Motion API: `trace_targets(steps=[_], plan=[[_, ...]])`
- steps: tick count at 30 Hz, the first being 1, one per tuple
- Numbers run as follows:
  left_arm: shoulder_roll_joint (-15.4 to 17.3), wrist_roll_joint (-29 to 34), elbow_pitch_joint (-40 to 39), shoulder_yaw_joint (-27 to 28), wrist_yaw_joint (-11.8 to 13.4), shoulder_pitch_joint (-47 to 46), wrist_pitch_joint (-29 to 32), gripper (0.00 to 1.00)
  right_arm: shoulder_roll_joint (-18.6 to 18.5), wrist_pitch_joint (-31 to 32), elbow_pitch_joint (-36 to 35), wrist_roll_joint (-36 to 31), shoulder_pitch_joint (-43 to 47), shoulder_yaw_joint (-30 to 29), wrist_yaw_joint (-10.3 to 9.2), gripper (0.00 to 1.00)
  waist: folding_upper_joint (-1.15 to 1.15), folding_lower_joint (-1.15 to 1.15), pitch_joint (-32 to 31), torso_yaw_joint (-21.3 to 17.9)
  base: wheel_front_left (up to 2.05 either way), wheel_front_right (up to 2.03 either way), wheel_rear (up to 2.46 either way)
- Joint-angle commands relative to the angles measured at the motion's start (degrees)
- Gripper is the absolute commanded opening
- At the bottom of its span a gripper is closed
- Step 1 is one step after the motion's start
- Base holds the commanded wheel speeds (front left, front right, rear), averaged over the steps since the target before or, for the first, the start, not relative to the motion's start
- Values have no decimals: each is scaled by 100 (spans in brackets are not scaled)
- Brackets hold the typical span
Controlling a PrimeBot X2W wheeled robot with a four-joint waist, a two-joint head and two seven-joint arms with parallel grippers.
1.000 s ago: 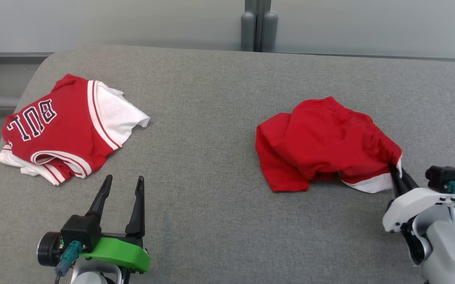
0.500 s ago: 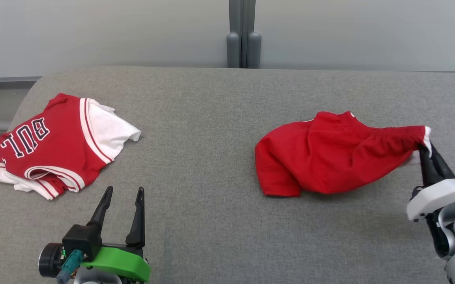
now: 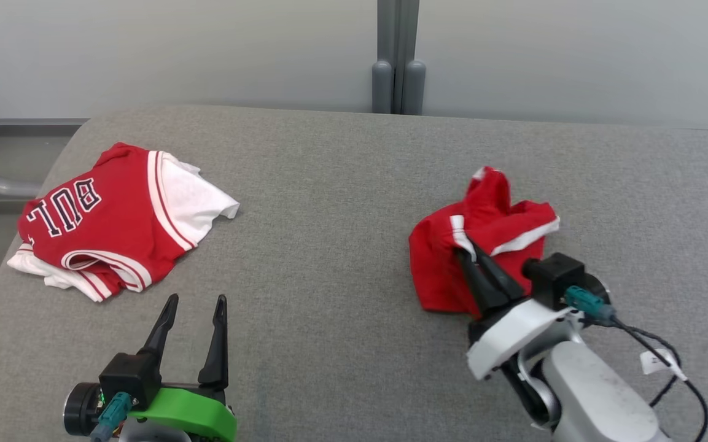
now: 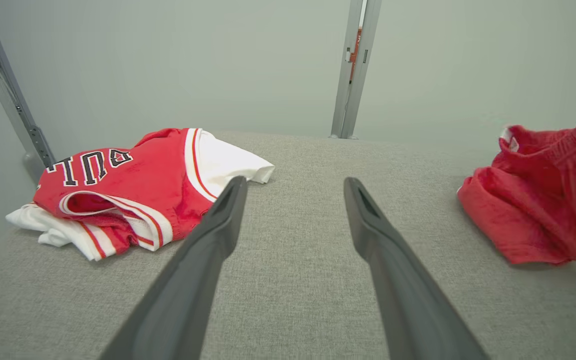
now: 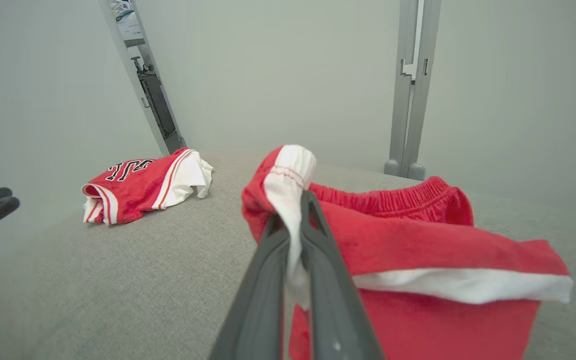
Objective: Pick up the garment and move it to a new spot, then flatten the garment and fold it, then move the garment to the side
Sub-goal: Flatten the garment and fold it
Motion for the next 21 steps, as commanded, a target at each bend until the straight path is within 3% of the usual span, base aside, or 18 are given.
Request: trace_targets(steps=[1, 12, 13, 14, 21], plan=[[11, 4, -9, 14, -10, 26, -4, 100, 96, -4, 47, 26, -84, 160, -8, 0, 0, 0, 24, 95, 0, 0, 0], [-8, 20, 16, -10, -10, -65, -4, 100, 595, -5, 845, 198, -338, 1816, -8, 0, 0, 0, 111, 473, 0, 0, 0], [-9, 16, 20, -9, -10, -69, -4, 100, 602, -5, 906, 219, -347, 1912, -9, 26, 0, 0, 117, 486, 0, 0, 0], [-12, 16, 27, -8, -10, -75, -5, 100, 611, -5, 1006, 247, -355, 2054, -9, 100, 0, 0, 123, 502, 0, 0, 0], [-15, 42, 34, 113, -9, -26, -4, 100, 612, -5, 1122, 388, -488, 2108, -9, 100, 0, 0, 80, 400, 0, 0, 0]])
